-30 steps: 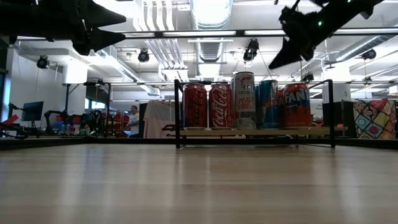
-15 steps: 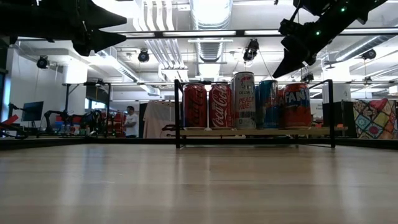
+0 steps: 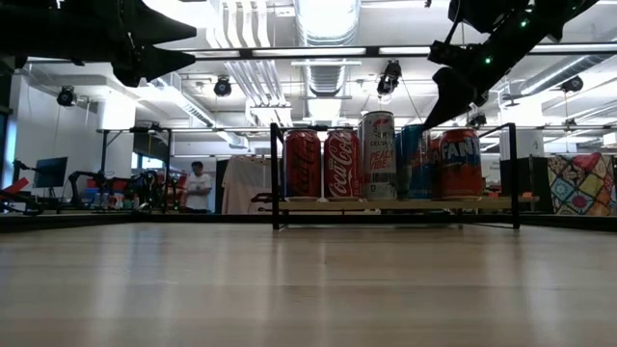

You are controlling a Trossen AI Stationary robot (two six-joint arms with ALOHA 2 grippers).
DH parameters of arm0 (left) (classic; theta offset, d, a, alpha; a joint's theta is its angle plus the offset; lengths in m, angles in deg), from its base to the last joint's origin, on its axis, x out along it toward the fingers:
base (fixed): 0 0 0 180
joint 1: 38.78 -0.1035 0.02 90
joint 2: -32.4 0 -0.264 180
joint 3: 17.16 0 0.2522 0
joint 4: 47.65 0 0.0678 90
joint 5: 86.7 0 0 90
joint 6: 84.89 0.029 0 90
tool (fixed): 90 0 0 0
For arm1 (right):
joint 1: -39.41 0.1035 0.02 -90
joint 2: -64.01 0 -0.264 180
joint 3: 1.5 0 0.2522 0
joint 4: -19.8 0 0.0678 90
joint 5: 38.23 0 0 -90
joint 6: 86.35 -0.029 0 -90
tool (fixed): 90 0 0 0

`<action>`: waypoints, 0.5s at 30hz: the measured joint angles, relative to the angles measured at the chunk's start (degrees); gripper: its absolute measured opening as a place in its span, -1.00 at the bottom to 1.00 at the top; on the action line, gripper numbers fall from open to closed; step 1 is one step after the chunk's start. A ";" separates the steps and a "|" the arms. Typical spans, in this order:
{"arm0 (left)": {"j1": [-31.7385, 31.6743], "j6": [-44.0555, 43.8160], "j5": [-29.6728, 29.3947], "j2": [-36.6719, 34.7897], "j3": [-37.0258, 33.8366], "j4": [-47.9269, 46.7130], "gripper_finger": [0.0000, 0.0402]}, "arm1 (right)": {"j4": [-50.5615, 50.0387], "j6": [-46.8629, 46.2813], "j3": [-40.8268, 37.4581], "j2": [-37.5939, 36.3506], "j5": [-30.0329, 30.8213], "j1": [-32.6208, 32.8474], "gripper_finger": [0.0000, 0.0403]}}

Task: Place canned beverage on shelf
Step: Return to Home Position

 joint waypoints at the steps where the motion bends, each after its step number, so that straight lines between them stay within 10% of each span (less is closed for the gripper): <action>1: 0.00 0.00 -0.01 0.00 0.00 -0.02 0.94 | 0.02 -0.02 0.00 0.16 0.20 -0.02 -0.96; 15: 0.00 -0.02 0.01 0.00 -0.02 -0.07 0.94 | -0.06 0.66 -0.04 -0.20 0.84 -0.42 -0.96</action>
